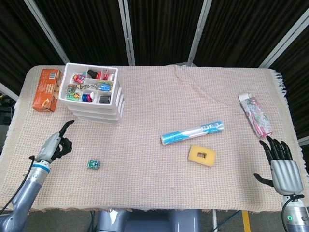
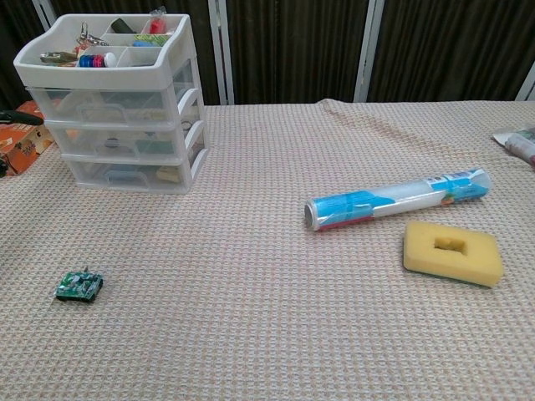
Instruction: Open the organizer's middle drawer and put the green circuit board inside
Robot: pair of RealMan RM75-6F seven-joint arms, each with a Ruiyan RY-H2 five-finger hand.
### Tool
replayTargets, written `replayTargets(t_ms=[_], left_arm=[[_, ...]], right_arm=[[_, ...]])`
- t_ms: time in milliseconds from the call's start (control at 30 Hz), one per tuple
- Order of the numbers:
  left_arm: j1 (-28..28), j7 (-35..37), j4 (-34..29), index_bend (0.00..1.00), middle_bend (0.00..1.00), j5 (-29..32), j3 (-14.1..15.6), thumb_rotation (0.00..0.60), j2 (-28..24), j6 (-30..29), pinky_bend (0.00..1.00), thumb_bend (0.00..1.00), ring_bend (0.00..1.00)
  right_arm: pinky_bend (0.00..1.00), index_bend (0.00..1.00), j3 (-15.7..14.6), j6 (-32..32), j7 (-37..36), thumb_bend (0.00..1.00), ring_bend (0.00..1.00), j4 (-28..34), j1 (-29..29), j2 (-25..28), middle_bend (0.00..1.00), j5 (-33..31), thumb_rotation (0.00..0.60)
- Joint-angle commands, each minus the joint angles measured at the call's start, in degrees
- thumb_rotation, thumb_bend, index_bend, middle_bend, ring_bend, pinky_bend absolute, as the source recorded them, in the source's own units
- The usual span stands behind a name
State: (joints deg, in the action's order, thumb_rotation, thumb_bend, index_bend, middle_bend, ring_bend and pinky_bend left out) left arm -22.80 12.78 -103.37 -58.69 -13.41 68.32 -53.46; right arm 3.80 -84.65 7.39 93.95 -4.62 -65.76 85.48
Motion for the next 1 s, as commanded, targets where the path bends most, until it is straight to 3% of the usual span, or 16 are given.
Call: replayTargets(t_ms=[33, 500, 1000], left_arm=[[-3.9, -0.1, 2.3, 0.0, 0.95, 4.2, -2.2, 0.6, 2.1, 3.1, 0.65, 1.0, 0.83], [-8.9, -3.9, 3.2, 0.0, 0.95, 11.3, -3.3, 0.6, 5.8, 4.1, 0.65, 1.0, 0.84], [-11.8, -3.2, 7.1, 0.0, 0.95, 17.1, -4.5, 0.6, 9.7, 5.4, 0.65, 1.0, 0.83]], right_arm=[[0.0, 0.11, 0.0, 0.0, 0.0, 0.0, 0.0, 0.0, 0.0, 0.0, 0.0, 0.1, 0.6], [0.0, 0.11, 0.0, 0.3, -0.6, 0.0, 0.0, 0.2, -0.1, 0.2, 0.0, -0.2, 0.6], [0.0, 0.11, 0.0, 0.2, -0.6, 0.0, 0.0, 0.1, -0.1, 0.2, 0.0, -0.1, 0.6]])
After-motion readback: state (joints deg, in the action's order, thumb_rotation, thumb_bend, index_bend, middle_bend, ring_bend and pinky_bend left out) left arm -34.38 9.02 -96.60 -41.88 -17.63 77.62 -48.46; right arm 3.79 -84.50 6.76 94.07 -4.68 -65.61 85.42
